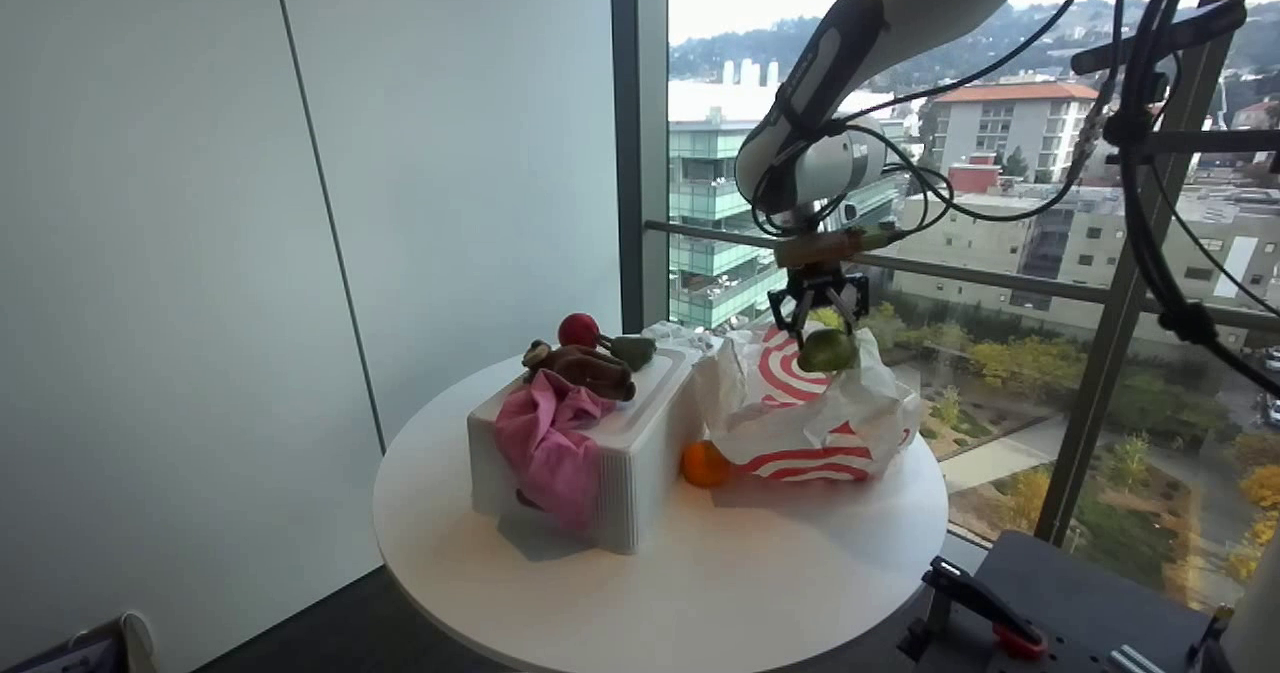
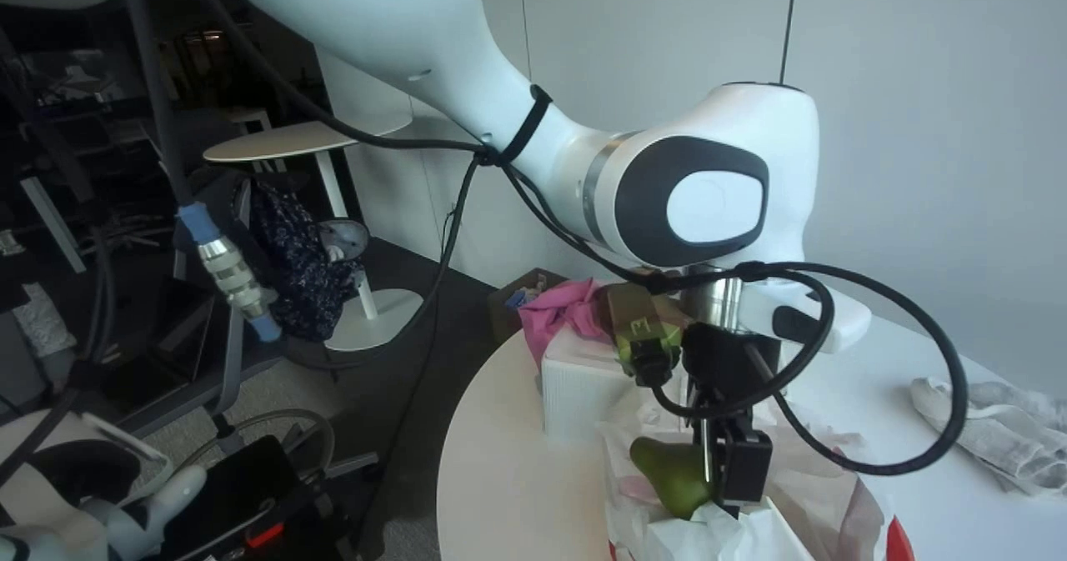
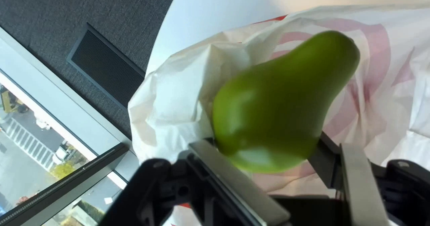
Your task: Empty the objects from the plastic and put it on the basket
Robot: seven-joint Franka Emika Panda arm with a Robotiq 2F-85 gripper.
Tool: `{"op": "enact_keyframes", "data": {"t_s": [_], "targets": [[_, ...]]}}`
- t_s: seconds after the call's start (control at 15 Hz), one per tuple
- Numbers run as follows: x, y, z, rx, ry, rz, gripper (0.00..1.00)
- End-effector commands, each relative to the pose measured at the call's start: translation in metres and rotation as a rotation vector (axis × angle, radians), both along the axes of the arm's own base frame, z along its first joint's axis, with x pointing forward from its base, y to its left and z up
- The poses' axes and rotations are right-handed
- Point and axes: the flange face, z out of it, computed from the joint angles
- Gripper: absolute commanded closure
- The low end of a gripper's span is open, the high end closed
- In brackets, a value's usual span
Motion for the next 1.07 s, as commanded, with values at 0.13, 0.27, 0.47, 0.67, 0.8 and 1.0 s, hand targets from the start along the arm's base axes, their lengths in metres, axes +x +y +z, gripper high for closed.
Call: {"op": "enact_keyframes", "data": {"t_s": [0.13, 0.27, 0.47, 0.67, 0.8, 1.0], "targets": [[0.000, 0.040, -0.008, 0.198, -0.080, 0.192, 0.55], [0.001, 0.059, -0.019, 0.279, -0.086, 0.233, 0.55], [0.000, 0.086, -0.030, 0.367, -0.114, 0.289, 0.55], [-0.004, 0.105, -0.041, 0.440, -0.087, 0.358, 0.55], [-0.007, 0.115, -0.051, 0.449, -0.097, 0.380, 0.55], [-0.013, 0.126, -0.076, 0.417, -0.096, 0.405, 0.55]]}}
